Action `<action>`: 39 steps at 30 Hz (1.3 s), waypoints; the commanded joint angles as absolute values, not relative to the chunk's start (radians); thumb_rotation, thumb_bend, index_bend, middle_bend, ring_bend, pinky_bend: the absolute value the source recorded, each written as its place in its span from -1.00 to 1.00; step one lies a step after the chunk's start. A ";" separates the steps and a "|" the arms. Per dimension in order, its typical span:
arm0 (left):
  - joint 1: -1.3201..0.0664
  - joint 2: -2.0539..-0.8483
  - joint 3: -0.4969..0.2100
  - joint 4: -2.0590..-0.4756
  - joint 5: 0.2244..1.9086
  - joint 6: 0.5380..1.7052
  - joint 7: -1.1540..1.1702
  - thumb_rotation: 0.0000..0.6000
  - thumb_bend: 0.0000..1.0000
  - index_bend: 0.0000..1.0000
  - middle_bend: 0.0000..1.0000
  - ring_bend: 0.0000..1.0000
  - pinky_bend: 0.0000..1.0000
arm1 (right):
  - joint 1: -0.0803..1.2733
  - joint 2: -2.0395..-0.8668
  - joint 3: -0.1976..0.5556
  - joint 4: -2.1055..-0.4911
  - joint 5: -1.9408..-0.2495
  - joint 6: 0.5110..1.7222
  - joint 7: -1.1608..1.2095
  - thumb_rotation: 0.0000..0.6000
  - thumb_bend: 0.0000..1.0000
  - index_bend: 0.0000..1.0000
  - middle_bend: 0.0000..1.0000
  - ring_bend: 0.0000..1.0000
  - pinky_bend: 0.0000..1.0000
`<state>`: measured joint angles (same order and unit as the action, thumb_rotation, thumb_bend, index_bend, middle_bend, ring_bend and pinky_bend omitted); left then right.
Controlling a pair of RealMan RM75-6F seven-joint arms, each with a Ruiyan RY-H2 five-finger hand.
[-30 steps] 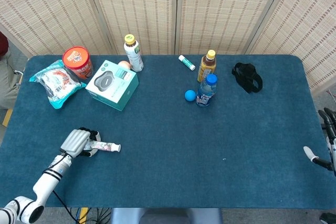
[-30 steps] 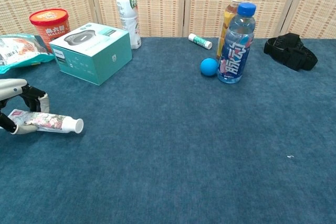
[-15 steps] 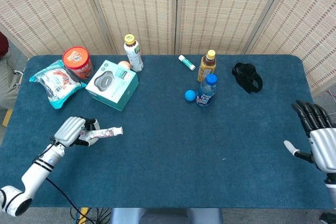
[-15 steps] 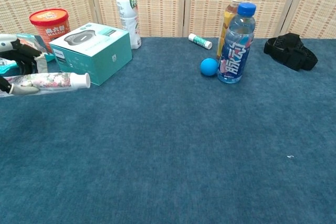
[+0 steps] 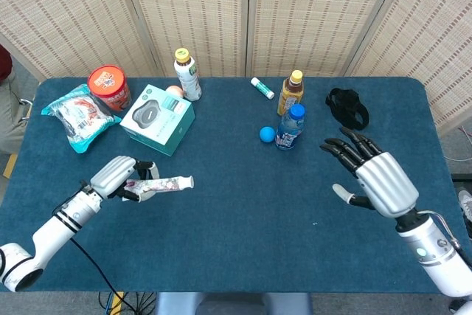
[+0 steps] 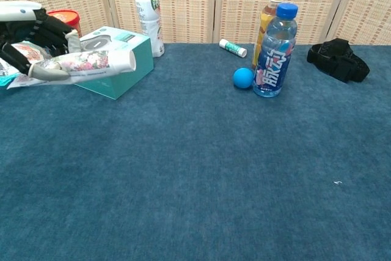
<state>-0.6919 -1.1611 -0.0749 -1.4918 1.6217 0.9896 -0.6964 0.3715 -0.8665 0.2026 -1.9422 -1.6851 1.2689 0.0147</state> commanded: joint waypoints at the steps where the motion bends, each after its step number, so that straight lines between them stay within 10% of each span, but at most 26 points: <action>1: -0.718 -1.148 -0.082 -1.507 1.636 0.983 -0.727 1.00 -0.08 0.31 0.43 0.13 -0.11 | 0.434 -0.885 0.223 -1.971 -1.679 1.202 0.003 1.00 -0.56 -0.59 -0.57 -0.85 -0.63; 39: -0.834 -1.143 -0.100 -1.538 1.567 0.916 -0.873 1.00 -0.03 0.34 0.49 0.17 -0.08 | 0.797 -1.280 0.279 -1.886 -1.425 0.964 -0.346 1.00 -0.43 -0.32 -0.58 -0.90 -0.78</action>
<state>-0.8330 -1.1429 -0.0990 -1.5374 1.5683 0.9164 -0.8722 0.7940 -1.2764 0.2794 -1.8890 -1.4283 0.9624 -0.3419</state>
